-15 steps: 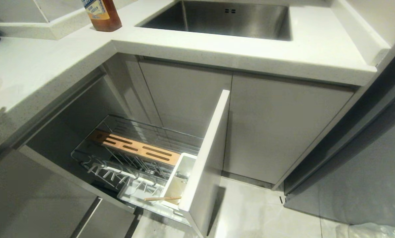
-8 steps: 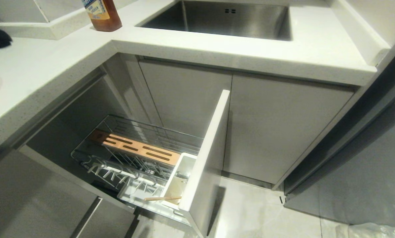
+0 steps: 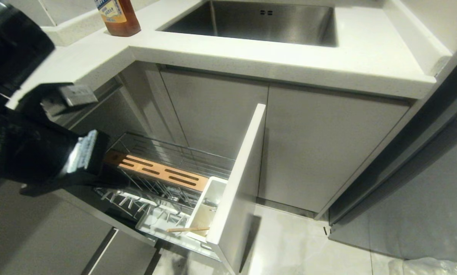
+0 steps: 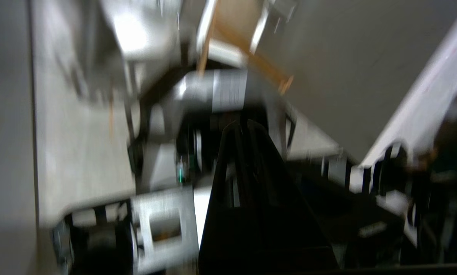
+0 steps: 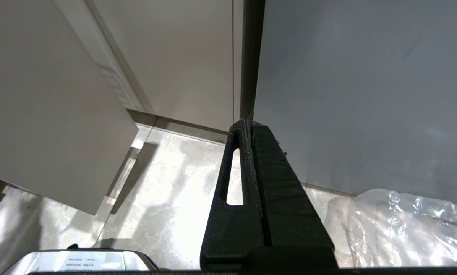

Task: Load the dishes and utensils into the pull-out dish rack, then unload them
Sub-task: Take the chopsticks out of the cupboard

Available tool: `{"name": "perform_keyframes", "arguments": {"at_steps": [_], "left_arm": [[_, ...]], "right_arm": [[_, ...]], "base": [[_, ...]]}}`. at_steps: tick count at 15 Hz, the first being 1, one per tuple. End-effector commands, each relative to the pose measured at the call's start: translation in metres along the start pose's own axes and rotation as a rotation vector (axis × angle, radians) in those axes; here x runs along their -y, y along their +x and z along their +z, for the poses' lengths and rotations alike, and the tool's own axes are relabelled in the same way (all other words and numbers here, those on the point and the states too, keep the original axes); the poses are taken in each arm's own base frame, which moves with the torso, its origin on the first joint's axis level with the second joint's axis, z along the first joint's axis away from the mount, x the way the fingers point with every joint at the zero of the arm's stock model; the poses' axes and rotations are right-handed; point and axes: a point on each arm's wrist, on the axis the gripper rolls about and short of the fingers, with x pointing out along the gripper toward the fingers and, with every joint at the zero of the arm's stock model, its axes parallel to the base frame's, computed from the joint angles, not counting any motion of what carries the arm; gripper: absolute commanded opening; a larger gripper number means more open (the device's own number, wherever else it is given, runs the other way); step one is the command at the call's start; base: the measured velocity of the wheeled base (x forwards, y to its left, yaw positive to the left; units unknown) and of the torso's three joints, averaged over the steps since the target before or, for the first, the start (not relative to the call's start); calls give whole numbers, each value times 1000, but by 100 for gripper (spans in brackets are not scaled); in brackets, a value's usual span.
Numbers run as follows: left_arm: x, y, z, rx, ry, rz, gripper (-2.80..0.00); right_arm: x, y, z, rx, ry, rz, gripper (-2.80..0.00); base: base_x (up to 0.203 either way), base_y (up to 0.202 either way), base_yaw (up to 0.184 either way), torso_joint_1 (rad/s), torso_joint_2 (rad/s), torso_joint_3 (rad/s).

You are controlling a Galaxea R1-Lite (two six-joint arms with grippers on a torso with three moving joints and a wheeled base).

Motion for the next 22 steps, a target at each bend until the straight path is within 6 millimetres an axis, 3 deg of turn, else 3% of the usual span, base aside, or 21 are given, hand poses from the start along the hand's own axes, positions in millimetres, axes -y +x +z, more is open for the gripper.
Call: {"name": "perform_keyframes", "arguments": {"at_steps": [1, 3, 4, 7, 13, 22], "left_arm": [[4, 44, 12, -201, -27, 39, -280], [1, 72, 21, -319, -77, 26, -280], [-1, 89, 27, -363, -96, 38, 0], [-19, 132, 43, -470, -132, 58, 0], [-38, 180, 58, -580, -177, 56, 0], [-42, 211, 53, -718, -200, 11, 0]], "right_arm": [[0, 0, 0, 0, 0, 0, -280], [0, 0, 0, 0, 0, 0, -280], [0, 0, 0, 0, 0, 0, -280], [0, 0, 0, 0, 0, 0, -280], [0, 0, 0, 0, 0, 0, -280], [0, 0, 0, 0, 0, 0, -280]], "base": [[0, 0, 0, 0, 0, 0], [0, 0, 0, 0, 0, 0], [0, 0, 0, 0, 0, 0], [0, 0, 0, 0, 0, 0], [0, 0, 0, 0, 0, 0], [0, 0, 0, 0, 0, 0]]}}
